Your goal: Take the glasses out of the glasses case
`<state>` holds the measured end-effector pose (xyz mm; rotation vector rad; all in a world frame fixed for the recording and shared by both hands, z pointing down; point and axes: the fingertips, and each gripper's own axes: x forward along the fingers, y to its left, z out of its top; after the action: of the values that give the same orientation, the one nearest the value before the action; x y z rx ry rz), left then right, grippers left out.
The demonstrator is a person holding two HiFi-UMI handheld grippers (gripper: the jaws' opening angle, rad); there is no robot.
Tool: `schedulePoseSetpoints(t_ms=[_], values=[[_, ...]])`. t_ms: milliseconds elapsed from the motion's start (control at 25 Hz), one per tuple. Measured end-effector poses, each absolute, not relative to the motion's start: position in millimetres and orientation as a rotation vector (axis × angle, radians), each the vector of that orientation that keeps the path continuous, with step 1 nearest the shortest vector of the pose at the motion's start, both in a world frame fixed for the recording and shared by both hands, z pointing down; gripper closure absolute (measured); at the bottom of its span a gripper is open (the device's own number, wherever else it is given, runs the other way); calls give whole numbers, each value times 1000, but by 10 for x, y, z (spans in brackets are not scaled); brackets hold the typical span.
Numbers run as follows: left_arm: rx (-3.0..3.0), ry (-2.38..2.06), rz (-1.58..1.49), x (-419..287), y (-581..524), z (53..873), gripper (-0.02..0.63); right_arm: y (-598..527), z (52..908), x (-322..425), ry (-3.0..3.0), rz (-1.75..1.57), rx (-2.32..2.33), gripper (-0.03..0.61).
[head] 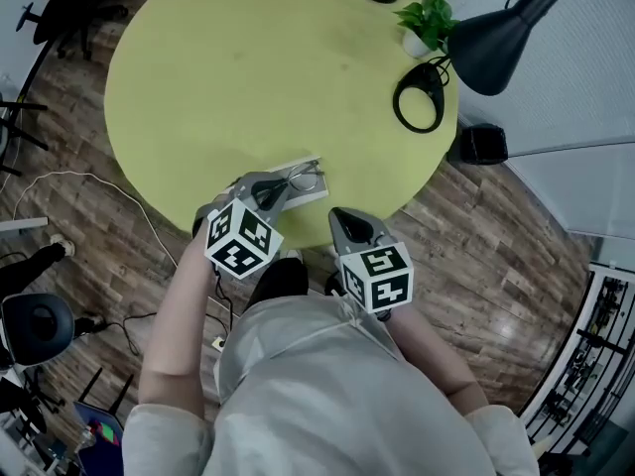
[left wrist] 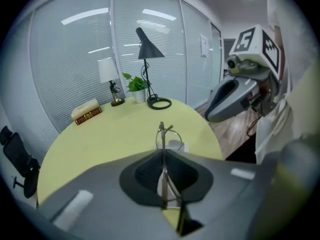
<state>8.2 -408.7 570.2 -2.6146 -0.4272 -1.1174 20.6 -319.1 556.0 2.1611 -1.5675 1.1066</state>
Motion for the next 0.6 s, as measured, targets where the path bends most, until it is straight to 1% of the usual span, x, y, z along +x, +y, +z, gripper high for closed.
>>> schedulePoseSetpoints(t_ms=[400,600], values=[[-2995,89,-796,-297,-4270,4985,595,-3369,5216,96,-1634,973,2173,578],[-3186,475,-566,-662,-4425,4610,595,-3492,5063,-24,-1671,918,2173,578]])
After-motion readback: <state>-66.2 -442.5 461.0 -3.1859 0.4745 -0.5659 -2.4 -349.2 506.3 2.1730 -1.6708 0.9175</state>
